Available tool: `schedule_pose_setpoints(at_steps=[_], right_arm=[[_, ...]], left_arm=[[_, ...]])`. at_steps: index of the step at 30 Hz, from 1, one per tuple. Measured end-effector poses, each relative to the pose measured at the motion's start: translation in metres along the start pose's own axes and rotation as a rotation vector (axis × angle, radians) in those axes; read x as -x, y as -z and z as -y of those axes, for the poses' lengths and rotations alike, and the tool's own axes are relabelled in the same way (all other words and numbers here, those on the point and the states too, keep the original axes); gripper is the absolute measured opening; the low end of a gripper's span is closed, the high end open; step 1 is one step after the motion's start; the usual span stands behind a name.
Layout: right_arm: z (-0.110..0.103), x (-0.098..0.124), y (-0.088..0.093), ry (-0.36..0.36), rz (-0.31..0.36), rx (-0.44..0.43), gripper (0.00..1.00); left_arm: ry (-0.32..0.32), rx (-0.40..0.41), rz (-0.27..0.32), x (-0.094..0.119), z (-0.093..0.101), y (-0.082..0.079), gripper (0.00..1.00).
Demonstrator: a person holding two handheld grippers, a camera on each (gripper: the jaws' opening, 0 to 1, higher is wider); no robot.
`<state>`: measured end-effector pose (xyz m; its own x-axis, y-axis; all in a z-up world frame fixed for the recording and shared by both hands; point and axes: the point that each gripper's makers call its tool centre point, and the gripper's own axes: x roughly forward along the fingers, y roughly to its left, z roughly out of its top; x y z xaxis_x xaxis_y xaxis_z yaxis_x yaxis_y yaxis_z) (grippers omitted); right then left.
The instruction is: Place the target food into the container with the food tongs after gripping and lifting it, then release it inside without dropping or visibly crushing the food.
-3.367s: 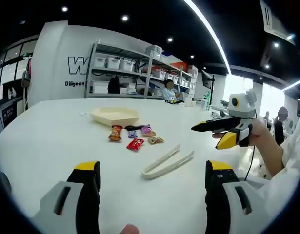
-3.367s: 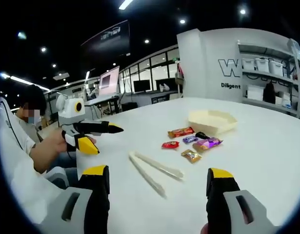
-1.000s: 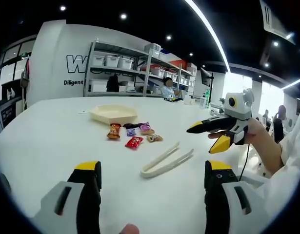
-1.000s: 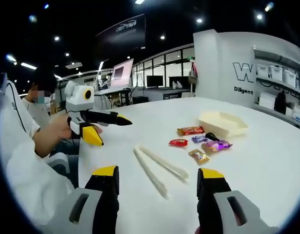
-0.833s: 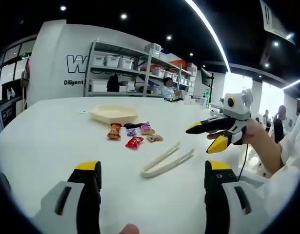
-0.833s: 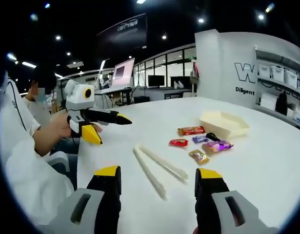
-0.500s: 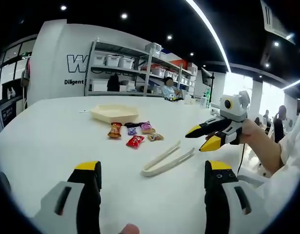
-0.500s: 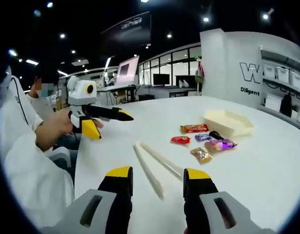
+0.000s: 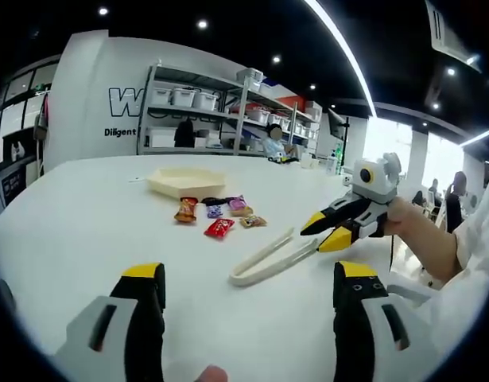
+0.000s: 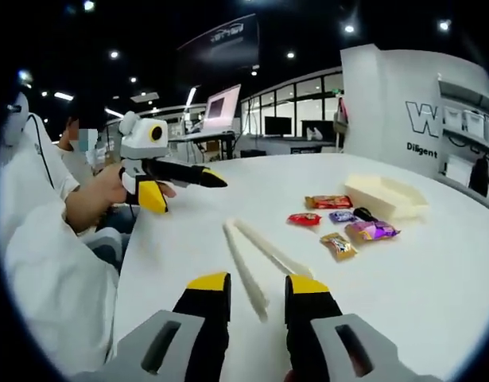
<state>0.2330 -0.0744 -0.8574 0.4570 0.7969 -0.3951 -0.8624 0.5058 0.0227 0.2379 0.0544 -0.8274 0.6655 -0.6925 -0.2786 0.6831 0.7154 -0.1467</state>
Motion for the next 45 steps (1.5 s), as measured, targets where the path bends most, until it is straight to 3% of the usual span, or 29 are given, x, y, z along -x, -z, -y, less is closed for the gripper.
schedule_pose_setpoints(at_steps=[19,45], right_arm=[[0.001,-0.006,0.009,-0.057,-0.037,0.039,0.06],[-0.003,-0.016,0.009,-0.128,-0.065,0.103,0.01]], left_arm=[[0.008,-0.011,0.000,-0.003,0.002,0.002,0.86],[0.007,-0.010,-0.015,-0.005,0.002,0.007,0.86]])
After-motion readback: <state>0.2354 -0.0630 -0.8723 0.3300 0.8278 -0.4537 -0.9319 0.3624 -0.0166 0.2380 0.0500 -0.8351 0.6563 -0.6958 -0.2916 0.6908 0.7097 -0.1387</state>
